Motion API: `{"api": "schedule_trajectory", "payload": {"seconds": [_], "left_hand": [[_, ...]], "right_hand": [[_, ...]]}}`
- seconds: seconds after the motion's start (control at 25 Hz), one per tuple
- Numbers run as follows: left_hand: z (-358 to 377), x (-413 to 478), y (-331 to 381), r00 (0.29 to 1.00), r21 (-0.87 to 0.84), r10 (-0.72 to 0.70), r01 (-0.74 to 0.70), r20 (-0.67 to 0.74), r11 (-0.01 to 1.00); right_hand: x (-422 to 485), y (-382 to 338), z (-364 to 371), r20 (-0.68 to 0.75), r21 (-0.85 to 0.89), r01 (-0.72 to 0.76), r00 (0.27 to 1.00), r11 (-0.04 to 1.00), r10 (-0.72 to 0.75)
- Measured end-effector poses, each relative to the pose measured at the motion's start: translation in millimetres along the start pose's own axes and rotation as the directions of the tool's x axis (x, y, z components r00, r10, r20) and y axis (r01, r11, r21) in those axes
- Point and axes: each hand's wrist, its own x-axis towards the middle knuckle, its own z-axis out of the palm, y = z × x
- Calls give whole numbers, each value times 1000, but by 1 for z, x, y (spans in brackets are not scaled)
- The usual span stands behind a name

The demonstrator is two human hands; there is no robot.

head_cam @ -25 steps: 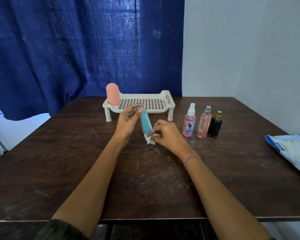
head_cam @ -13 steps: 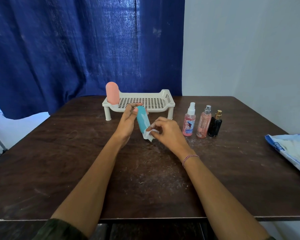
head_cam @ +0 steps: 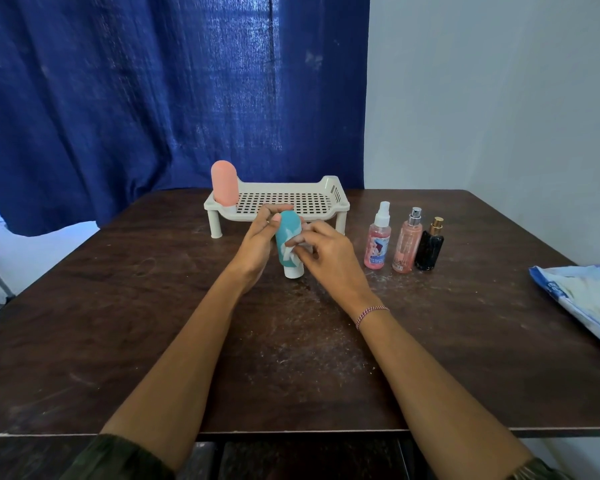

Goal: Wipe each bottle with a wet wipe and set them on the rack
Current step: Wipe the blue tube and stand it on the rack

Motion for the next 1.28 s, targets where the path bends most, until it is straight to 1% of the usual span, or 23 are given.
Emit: {"api": "schedule_trajectory", "payload": {"seconds": [0.16,0.28,0.44,0.6,0.8,1.0,1.16,1.28], "left_hand": [[2,-1,1,998,7,12,-12,62,1000],[4,-2,2,996,0,21,-21,81,1000],[4,-3,3,998,-4,12,-11,65,1000],[2,-3,3,1000,-17,0,1,28,1000],[1,-3,3,1000,-102,-13,11,-14,995],[-2,-2,1,1000,-185,-18,15,-14,983],[-3,-2,1,1000,-151,5,-3,11,989],[-5,0,-2,1000,-29,11,-11,6,1000]], "right_hand": [[2,-4,-1,-151,12,-9,988,1000,10],[3,-6,-1,-190,-7,-11,982,1000,10],[3,-7,-1,-154,-77,6,988,997,-18],[2,-6,-2,-58,-97,42,997,994,-48],[1,-5,-2,85,-134,57,995,989,-45],[1,-3,-3,196,-118,50,980,992,-26],[1,-3,-3,211,-129,79,976,989,-50],[0,-5,-2,152,-135,89,986,987,-68]]}}
